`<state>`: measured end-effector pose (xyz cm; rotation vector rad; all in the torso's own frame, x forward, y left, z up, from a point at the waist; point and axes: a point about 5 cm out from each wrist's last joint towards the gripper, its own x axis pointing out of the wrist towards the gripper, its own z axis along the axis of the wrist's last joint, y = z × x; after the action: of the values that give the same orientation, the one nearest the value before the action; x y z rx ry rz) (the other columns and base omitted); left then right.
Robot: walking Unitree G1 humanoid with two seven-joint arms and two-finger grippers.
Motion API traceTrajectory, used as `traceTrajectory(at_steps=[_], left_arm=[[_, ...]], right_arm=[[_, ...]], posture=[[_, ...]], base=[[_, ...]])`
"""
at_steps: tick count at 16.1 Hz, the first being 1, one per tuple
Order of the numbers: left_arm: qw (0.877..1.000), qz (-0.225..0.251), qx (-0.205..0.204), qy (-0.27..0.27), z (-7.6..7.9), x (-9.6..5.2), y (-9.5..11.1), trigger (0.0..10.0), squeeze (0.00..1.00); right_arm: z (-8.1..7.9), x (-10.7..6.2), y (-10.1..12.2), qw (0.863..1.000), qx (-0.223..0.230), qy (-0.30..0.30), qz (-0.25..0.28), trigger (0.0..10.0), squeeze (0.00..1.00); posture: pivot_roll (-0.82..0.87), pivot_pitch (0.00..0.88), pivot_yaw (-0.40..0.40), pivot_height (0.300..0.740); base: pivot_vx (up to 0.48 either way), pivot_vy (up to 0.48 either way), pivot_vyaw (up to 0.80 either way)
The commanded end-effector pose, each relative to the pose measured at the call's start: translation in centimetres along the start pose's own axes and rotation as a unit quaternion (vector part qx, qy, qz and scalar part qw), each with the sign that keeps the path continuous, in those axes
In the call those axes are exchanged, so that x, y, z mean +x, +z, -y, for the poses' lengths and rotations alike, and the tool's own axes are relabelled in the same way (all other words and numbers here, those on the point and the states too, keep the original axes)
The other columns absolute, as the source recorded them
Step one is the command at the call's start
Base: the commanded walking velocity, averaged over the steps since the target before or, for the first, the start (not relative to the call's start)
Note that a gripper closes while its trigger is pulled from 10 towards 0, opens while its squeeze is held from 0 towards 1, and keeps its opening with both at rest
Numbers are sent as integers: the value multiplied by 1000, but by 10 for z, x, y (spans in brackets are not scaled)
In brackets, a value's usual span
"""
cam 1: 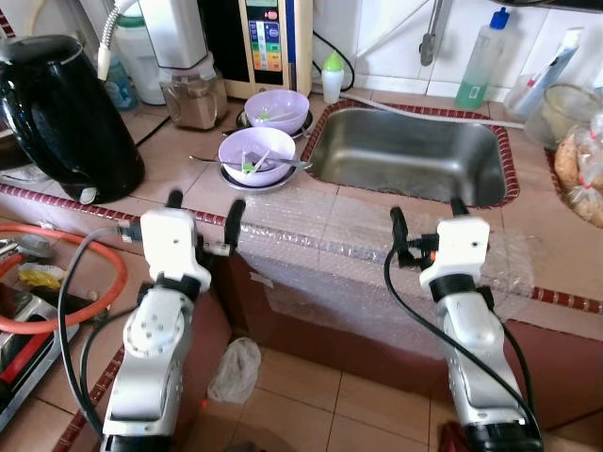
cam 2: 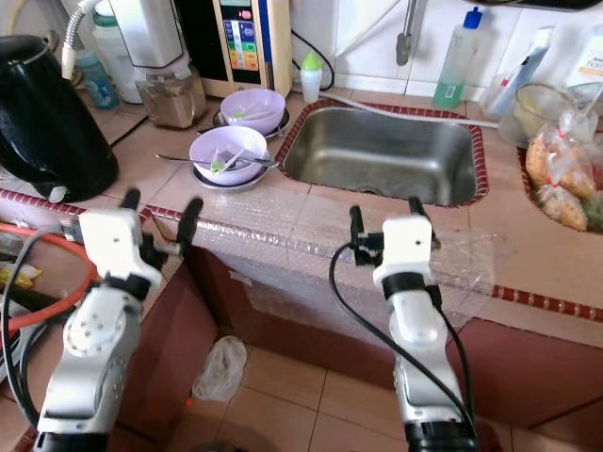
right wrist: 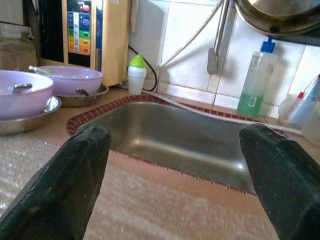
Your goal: Kitchen organization
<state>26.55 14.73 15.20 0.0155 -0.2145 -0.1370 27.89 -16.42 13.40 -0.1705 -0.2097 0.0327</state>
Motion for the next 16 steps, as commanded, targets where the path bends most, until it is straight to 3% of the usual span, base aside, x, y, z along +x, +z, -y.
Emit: traceTrajectory(at_steps=[1, 4, 12, 16], left_arm=[[1000, 6, 1, 0, 0, 2, 4, 10000, 0], [1000, -2, 1, -10, 5, -1, 2, 10000, 0], [1000, -4, 0, -11, 4, 1, 3, 10000, 0], [1000, -4, -4, -4, 3, 0, 3, 10000, 0]], right_arm=[[0, 2, 6, 1000, -5, 6, 13, 10000, 0], [1, -1, 1, 1000, -3, 2, 3, 10000, 0], [0, -3, -2, 1000, -2, 6, -3, 10000, 0], [-1, -3, -2, 1000, -1, 8, -5, 10000, 0]], posture=[[-8, 0, 54, 740], [-11, 0, 58, 740], [-12, 0, 64, 740], [-12, 0, 62, 740]], base=[[0, 0, 0], [0, -82, 0], [0, -393, 0], [0, 0, 0]])
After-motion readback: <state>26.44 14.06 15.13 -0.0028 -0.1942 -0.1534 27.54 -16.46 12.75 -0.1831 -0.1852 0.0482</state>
